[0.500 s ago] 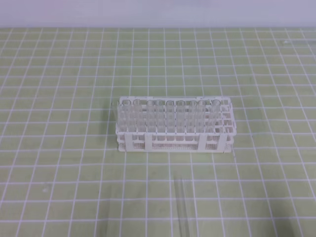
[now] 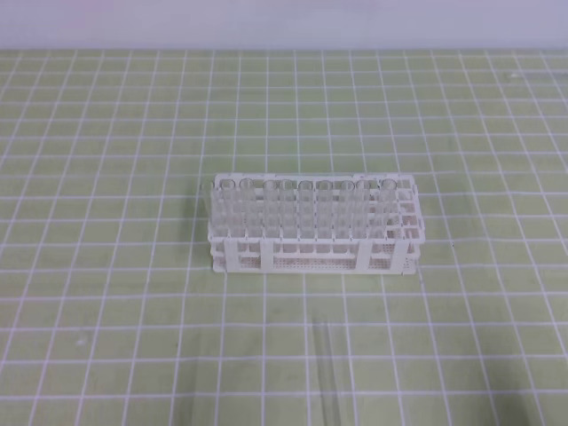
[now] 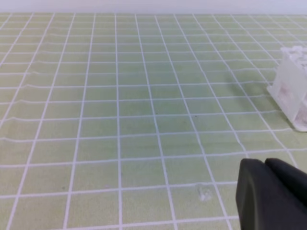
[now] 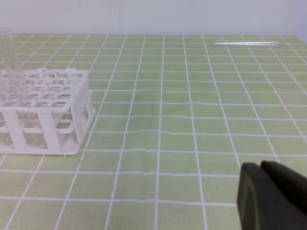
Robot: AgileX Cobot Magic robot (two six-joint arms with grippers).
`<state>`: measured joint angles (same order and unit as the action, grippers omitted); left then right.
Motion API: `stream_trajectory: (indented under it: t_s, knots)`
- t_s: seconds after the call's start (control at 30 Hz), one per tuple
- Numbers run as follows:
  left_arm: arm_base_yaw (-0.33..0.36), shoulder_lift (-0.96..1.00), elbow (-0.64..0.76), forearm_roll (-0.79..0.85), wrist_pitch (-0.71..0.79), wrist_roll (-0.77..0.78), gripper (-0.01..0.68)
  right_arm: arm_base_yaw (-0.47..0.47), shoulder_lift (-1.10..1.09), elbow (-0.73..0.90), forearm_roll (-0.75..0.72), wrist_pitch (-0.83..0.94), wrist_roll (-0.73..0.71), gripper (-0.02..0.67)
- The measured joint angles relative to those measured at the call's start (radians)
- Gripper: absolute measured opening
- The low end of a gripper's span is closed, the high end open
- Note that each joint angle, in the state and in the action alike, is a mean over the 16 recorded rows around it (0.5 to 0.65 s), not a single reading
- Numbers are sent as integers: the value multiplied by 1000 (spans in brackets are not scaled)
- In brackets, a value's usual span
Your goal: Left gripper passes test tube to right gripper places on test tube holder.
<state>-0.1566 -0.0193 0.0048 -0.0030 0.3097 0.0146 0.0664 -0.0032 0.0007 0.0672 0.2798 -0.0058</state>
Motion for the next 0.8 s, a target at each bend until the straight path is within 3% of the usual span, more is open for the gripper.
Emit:
stream_trajectory:
  t_s: [0.8]
  knots:
    - [0,-9,5,-64,-140,-59,-2,0,0,0,0,0,0,-18]
